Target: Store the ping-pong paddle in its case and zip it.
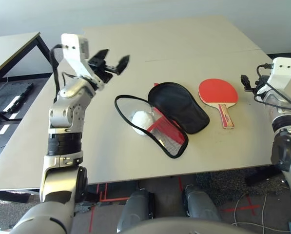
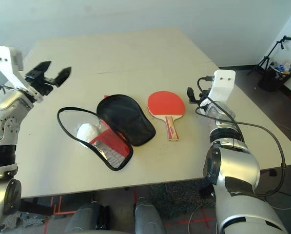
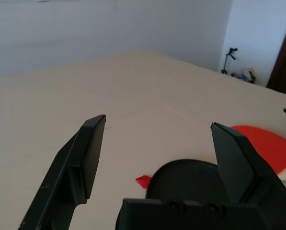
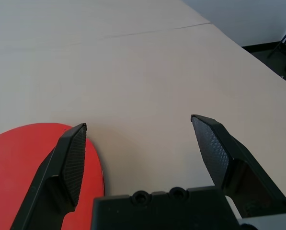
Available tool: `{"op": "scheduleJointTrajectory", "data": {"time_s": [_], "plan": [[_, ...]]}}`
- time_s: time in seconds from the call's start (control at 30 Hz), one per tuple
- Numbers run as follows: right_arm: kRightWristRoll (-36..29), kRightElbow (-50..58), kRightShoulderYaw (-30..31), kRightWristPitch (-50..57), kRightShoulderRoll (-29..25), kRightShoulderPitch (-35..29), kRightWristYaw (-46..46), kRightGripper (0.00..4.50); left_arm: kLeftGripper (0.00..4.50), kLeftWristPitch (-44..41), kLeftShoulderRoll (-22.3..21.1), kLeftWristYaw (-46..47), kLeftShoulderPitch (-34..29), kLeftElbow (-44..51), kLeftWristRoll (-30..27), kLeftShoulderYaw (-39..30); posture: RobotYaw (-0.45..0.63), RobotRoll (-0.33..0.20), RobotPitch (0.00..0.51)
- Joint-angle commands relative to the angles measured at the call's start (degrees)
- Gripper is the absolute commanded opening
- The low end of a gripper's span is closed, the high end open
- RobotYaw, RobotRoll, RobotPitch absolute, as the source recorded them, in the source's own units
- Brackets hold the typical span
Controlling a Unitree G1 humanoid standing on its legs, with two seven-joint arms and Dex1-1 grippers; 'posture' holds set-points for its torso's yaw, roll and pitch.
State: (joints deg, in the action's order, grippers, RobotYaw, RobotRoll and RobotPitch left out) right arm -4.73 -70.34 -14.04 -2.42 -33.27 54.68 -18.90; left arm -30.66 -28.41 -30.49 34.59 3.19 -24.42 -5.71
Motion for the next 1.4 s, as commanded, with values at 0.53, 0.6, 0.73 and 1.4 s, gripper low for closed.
{"op": "scheduleJointTrajectory", "data": {"time_s": [0.53, 0.6, 0.73, 1.4], "plan": [[-5.62, 53.34, 6.78, 54.9, -1.46, -16.68, -12.66, 4.47, 4.5, -8.0, -12.47, -14.79, -7.57, 12.0, 3.21, 11.79, -0.03, 0.0, 0.052], [-6.69, 58.73, 6.68, 61.86, -1.22, -18.57, -11.72, 4.47, 4.5, -8.6, -13.0, -15.36, -7.67, 12.56, 3.15, 12.07, -0.03, 0.0, 0.054], [-8.33, 66.34, 5.44, 70.61, 0.15, -20.89, -9.43, 4.47, 4.5, -8.85, -13.0, -15.65, -7.61, 12.82, 3.61, 12.44, -0.04, 0.0, 0.058], [-7.31, 63.82, 6.45, 77.2, 8.68, -21.54, 1.03, 3.64, 4.5, -8.25, -11.1, -16.84, -6.3, 12.3, 5.61, 14.9, -0.04, 0.0, 0.051]]}}
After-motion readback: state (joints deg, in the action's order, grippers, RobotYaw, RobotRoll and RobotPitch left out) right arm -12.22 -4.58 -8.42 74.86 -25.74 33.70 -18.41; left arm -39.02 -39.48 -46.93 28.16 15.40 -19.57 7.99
